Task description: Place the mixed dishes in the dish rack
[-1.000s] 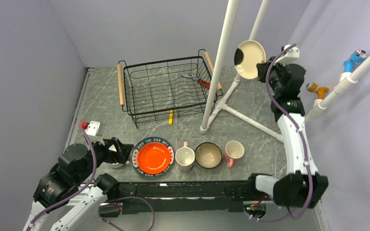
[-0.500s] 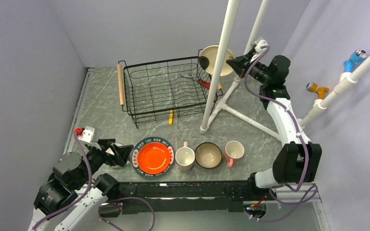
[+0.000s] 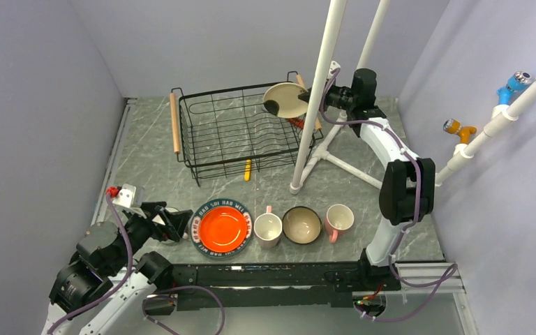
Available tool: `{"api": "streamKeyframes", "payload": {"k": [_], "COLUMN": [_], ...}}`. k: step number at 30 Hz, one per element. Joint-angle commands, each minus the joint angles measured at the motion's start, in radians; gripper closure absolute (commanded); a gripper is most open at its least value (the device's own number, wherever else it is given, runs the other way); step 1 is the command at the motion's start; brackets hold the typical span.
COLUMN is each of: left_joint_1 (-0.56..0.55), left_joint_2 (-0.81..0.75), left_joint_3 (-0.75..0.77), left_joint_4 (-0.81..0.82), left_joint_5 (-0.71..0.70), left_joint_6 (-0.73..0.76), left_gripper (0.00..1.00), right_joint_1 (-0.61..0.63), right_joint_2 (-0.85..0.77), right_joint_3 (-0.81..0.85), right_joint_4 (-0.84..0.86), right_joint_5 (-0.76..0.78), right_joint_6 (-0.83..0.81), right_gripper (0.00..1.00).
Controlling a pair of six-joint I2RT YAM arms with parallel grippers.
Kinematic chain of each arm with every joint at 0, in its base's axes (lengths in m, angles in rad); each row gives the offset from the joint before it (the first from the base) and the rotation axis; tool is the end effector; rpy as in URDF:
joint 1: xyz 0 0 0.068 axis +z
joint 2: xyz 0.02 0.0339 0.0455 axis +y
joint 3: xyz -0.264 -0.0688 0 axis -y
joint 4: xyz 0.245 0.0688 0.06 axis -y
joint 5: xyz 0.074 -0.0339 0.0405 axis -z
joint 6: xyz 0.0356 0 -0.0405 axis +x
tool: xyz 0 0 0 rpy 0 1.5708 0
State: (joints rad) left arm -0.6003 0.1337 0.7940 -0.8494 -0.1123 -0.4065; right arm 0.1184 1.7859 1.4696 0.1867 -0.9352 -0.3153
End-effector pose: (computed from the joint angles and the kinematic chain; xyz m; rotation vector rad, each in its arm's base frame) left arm 0.0208 -0.0094 0.3258 0.0909 1.7997 -0.6293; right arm 0.4159 0.0783 0.3399 -0.9999 1.3594 0.6420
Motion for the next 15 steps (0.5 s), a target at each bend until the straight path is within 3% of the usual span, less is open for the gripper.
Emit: {"api": "streamKeyframes", "payload": {"k": [1,9,15], "left_joint_1": [-0.002,-0.002,-0.002], "left_joint_2": [-0.012,0.001,-0.005], "left_joint_3": [-0.001,0.001,-0.001], "left_joint_4": [0.036,0.035,0.035], "left_joint_5": [-0.017,-0.015,-0.016], "left_joint_6": [-0.002,-0.002,-0.003], "left_gripper": [0.01,0.0,0.01], "right_joint_1": [0.013,0.11,0.144], "right_joint_2": [0.038,0.132,0.235], "right_joint_3": [0.066,0.143,0.29], "right_joint_4": [0.068,-0.059,-0.233], "right_joint_5": [-0.084,-0.031,0.025], "right_joint_6": [-0.012,-0.073,-0.103], "right_gripper": [1.0,1.0,1.0]}}
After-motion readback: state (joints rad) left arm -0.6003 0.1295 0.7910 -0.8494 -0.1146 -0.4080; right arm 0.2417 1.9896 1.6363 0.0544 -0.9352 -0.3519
